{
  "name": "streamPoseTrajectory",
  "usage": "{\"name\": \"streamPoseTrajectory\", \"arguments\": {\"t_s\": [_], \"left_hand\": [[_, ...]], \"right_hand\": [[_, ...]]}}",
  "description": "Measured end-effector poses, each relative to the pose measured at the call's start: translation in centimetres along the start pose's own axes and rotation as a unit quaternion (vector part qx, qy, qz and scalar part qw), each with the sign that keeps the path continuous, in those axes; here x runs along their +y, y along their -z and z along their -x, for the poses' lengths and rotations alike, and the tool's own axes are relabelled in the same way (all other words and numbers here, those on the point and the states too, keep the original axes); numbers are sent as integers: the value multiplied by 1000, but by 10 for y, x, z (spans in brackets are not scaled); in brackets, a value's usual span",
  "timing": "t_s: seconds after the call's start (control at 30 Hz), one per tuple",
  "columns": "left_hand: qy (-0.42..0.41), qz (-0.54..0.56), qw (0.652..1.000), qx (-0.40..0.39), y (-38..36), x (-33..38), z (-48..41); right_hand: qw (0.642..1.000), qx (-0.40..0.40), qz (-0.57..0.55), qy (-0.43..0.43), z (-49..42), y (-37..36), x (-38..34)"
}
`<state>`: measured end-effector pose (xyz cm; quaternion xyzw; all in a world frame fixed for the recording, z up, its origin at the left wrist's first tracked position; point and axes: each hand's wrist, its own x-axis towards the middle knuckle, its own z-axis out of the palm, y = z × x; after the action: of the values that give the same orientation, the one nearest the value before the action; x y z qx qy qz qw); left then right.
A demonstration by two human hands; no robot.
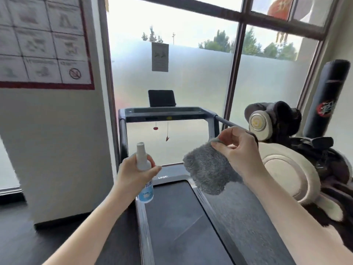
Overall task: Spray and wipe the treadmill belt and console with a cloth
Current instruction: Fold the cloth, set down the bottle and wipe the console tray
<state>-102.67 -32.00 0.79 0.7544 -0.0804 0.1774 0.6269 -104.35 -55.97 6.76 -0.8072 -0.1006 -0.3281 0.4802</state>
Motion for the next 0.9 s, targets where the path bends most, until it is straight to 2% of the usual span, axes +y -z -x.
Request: {"name": "streamPoseTrajectory", "arguments": {"t_s": [0.2,0.5,0.7,0.9], "left_hand": [[-7,1,999,34,112,-14,-40],[-39,-13,999,22,256,-53,-135],[-41,-17,999,8,295,-79,-191],[-31,7,999,0,300,-112,-262]], "right_hand": [[999,-27,-30,13,-14,-102,-43],[999,13,-28,9,-49,-258,-97],[999,18,-26,11,-90,-317,-110],[999,11,-17,26,-145,-370,-89]]}}
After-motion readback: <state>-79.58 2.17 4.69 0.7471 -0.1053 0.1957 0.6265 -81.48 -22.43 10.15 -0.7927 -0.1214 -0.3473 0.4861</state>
